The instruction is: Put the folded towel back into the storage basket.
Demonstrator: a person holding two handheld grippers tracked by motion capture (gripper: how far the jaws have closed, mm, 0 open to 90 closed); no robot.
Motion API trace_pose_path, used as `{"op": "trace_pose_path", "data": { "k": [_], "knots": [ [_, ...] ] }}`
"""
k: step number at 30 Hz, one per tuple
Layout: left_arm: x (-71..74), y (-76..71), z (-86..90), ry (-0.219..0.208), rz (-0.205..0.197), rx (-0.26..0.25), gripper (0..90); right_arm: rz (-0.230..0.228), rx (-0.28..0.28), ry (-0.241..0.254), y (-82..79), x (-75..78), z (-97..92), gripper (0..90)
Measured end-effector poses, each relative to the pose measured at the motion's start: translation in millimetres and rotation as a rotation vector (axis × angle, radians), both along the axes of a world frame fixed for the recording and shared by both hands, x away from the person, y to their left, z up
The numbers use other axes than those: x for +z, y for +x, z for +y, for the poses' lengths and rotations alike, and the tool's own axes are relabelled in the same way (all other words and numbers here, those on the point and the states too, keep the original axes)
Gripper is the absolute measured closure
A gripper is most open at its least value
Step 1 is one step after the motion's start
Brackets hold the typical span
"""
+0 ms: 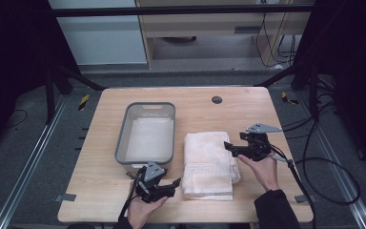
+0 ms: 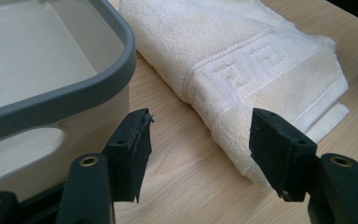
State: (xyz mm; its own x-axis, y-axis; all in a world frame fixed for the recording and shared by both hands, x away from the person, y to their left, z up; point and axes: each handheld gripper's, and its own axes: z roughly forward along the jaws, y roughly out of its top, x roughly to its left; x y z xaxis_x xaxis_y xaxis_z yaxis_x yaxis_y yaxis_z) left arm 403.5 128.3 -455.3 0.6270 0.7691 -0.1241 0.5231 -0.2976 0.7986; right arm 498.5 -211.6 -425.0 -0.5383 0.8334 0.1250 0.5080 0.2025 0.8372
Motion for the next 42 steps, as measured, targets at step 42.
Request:
{"op": "trace_pose_path", "data": {
  "k": [42],
  "knots": [
    [-29.0, 36.8, -57.8, 0.038, 0.007, -0.021, 31.0, 0.145, -0.007, -0.024, 38.2, -50.7, 17.7, 28.2]
  ]
}}
